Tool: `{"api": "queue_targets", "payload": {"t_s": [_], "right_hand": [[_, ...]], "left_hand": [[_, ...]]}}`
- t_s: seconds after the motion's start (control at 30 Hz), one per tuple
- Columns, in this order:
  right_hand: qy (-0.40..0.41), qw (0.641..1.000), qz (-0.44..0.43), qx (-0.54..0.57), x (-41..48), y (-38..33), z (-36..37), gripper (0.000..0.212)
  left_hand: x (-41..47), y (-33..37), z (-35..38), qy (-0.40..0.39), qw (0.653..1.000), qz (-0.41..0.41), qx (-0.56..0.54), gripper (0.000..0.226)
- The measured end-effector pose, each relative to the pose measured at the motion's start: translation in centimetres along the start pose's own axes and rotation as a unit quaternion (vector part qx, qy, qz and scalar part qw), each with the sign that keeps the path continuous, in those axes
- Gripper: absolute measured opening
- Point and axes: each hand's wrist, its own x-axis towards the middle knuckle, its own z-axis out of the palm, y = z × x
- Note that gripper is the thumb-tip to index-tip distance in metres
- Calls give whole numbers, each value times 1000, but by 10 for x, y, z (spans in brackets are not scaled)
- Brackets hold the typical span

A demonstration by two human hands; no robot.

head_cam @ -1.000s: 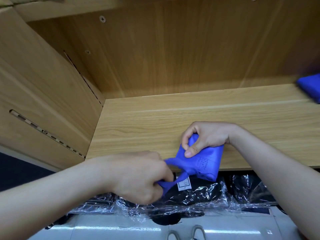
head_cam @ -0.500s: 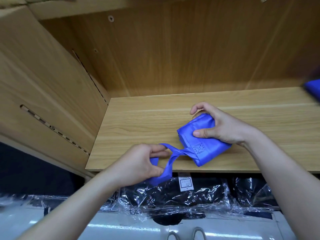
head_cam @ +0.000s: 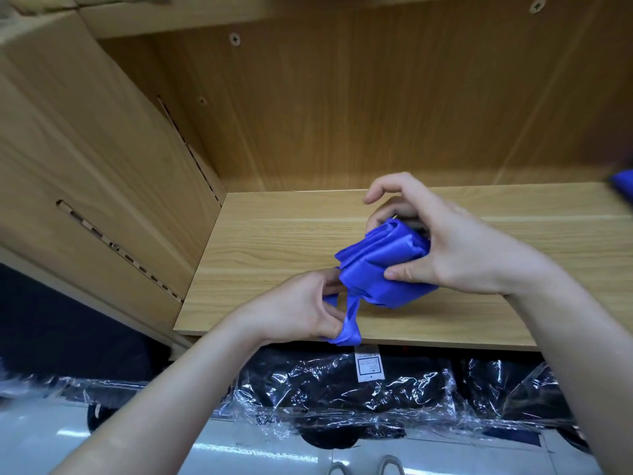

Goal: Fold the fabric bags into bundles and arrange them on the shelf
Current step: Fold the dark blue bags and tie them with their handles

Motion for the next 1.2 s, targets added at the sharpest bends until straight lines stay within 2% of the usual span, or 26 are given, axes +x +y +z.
{"api": "queue_targets", "payload": {"t_s": [0.03,0.1,0.17,0.23,0.37,0.5,0.57,0.63,0.67,0.8,0.9,0.97,1.03,1.07,1.13,1.2], "right_hand": [[-13,1000,10,-6,1,2,3,74],[-52,997,29,-50,4,10,11,70],[-86,990,36,-108,11,15,15,53],[-120,982,42,-140,15,17,18,39],[-143,963,54,-221,22,22,28,35],[-151,919,26,-364,32,20,38,42],[-148,913,27,-380,38,21,41,45],[-144,925,37,-350,42,19,41,49],[-140,936,37,-321,44,19,42,51],[-104,973,26,-204,45,19,42,55],[-68,985,27,-159,43,21,45,65],[-40,977,28,-206,40,24,44,79],[17,965,65,-255,31,33,38,88],[54,971,100,-212,24,38,36,90],[116,983,140,14,14,50,44,78],[180,958,114,191,9,56,64,62]], "left_hand": [[1,-2,-2,3,1000,-2,21,48],[6,-4,-4,20,990,1,139,33],[11,-7,-2,45,969,-3,244,33],[16,-10,0,73,955,-6,286,37],[28,-13,-4,102,934,-5,343,36],[29,-18,-9,110,915,6,388,21],[24,-25,-14,110,948,18,298,19],[20,-28,-15,115,977,21,178,33],[19,-29,-14,127,976,24,173,39],[21,-31,-3,203,903,58,373,33],[21,-35,-3,224,892,77,384,31],[22,-40,-4,232,892,81,379,31],[23,-42,-4,243,891,81,375,30],[25,-44,-3,250,891,82,369,30],[28,-48,-1,253,900,83,346,37],[32,-53,3,240,906,84,339,55]]}}
